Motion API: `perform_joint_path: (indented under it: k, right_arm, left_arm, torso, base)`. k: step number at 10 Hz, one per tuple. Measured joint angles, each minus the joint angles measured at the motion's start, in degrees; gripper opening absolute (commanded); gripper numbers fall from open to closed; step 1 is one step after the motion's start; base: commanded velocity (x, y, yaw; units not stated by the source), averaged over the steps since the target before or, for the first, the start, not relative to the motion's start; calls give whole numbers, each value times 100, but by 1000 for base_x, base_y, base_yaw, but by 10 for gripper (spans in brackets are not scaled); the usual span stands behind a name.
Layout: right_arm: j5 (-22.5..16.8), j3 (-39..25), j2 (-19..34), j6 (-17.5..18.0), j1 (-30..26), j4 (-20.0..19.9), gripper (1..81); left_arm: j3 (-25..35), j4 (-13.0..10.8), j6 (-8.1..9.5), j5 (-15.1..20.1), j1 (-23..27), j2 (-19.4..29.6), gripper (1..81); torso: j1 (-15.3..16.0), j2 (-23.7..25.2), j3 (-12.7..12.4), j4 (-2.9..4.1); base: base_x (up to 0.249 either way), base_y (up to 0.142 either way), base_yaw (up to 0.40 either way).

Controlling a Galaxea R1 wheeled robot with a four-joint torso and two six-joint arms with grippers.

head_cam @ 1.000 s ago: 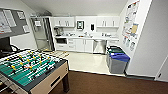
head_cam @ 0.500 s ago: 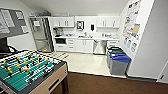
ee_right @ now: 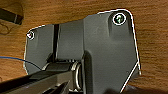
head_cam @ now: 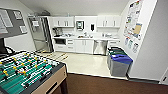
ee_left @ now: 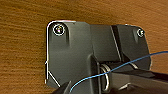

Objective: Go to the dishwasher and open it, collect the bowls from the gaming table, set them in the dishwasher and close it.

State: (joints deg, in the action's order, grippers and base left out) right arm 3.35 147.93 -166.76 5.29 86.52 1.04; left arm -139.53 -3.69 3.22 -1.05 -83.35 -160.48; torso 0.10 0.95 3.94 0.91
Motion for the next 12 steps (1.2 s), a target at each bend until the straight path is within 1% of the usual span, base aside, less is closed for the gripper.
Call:
perform_joint_path:
  k: [12]
  right_arm:
    - [-7,5,-45,0,0,48,811]
  left_arm:
    - [0,0,-2,-2,0,-2,811]
  torso:
    - [0,-2,0,0]
  base:
    - [124,0,0]
